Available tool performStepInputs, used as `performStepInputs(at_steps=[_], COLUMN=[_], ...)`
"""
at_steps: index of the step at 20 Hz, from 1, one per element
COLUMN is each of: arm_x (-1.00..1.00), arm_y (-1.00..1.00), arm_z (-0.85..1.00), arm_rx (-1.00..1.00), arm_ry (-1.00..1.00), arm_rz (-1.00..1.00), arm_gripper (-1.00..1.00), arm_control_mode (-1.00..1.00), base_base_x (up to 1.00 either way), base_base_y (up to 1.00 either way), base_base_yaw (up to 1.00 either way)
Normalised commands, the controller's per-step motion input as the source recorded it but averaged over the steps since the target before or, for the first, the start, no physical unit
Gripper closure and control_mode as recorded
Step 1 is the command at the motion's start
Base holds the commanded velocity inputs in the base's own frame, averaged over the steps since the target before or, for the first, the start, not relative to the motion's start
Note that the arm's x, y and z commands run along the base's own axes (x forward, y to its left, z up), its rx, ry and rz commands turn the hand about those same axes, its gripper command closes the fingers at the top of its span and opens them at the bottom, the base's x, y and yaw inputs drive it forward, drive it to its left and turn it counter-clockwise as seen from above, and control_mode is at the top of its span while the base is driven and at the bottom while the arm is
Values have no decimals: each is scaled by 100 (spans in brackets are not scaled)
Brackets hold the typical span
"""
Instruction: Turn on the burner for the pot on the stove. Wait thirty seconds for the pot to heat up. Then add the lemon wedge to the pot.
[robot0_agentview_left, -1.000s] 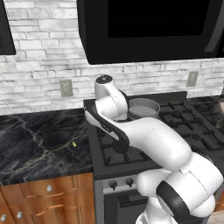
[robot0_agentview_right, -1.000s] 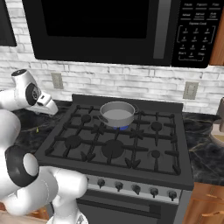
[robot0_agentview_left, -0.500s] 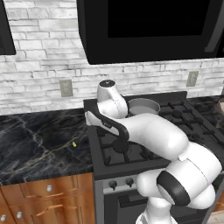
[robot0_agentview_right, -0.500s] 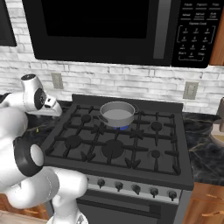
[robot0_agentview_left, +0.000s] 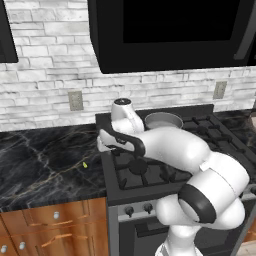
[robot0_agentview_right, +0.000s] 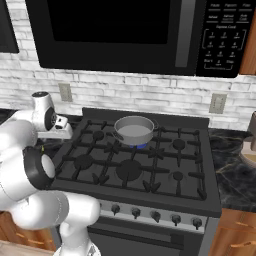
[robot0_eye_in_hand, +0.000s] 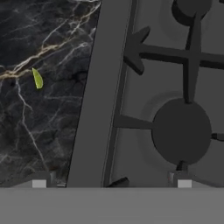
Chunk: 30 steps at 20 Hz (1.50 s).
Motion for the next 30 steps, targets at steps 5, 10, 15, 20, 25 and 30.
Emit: performStepInputs(at_steps=[5,10,15,20,25,30], arm_x=[16,24,33,50,24,0], arm_y=[33,54,59,16,8,27], arm_z=[-1,0,-24,-29,-27,-9], arm_rx=[0,0,0,0,0,0], arm_ry=[12,0,0,0,1,6], arm_rz=[8,1,0,0,0,7], arm_gripper=[-100,-100,-100,-100,-100,-100], arm_control_mode=[-100,-100,-100,-100,-100,-100], base_base_x=[0,0,0,0,0,0], base_base_y=[0,0,0,0,0,0], base_base_yaw=[0,0,0,0,0,0])
